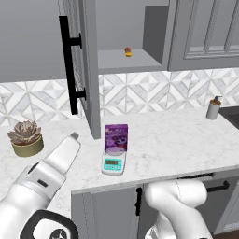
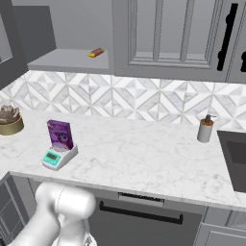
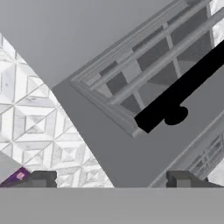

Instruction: Pick the cereal and place it on the digital scale for weighing, and close the cabinet.

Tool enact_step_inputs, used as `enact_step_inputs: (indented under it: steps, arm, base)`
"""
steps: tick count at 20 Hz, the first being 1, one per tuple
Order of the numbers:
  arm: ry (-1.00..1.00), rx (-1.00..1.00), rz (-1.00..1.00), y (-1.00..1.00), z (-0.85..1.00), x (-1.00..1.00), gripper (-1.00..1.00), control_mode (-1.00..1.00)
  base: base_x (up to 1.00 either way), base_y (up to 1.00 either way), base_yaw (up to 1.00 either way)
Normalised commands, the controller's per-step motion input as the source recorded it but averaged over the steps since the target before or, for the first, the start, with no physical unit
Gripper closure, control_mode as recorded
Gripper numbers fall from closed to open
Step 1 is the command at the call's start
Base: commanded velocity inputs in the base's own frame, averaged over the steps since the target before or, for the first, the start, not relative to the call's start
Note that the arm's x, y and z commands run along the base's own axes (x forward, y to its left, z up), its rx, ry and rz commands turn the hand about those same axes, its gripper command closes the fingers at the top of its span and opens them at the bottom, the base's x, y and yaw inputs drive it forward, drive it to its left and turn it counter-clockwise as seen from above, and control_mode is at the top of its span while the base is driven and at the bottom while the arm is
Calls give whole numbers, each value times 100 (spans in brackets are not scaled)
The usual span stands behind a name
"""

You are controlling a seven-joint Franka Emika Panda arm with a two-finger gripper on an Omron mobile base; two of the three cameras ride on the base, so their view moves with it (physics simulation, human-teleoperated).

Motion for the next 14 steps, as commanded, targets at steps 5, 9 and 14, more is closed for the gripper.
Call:
enact_step_inputs:
  steps: [5,9,14]
  arm:
    - [41,-25,-15,42,-58,58,-100,-100]
    - [9,-23,-9,32,-57,56,-100,-100]
    - [-3,-16,-3,13,-14,57,-100,-100]
  base:
    - [0,0,0]
    - [0,0,0]
    - [0,0,0]
